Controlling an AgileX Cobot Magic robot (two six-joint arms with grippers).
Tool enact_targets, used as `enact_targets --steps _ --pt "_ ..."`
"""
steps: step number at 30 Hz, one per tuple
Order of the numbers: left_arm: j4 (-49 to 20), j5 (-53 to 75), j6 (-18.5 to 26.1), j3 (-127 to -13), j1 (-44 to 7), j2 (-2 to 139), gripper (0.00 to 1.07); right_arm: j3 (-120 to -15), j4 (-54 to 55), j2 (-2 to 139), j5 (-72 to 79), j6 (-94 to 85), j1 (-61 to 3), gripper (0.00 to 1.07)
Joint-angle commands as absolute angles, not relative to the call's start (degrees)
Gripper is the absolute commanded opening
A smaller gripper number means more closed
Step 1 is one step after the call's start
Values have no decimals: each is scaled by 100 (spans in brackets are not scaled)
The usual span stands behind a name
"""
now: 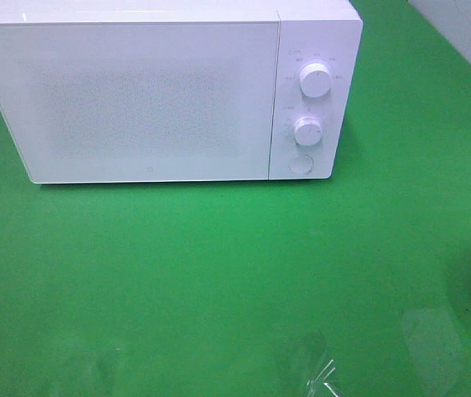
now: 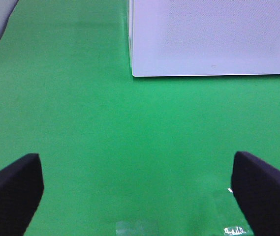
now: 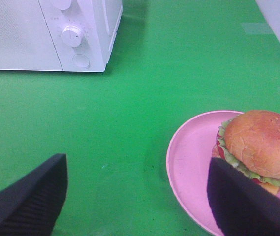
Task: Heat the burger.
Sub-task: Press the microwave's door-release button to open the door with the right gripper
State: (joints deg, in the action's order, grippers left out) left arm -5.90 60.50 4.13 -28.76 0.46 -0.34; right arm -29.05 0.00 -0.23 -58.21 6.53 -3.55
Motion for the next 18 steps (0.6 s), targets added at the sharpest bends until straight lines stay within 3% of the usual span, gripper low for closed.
enact_targets --steps 1,18 --pt "-602 5964 418 -2853 46 -160 96 -2899 46 -172 -5741 665 -315 75" --pt "-602 5964 418 -2853 46 -160 96 -3060 46 11 -5667 665 -315 75"
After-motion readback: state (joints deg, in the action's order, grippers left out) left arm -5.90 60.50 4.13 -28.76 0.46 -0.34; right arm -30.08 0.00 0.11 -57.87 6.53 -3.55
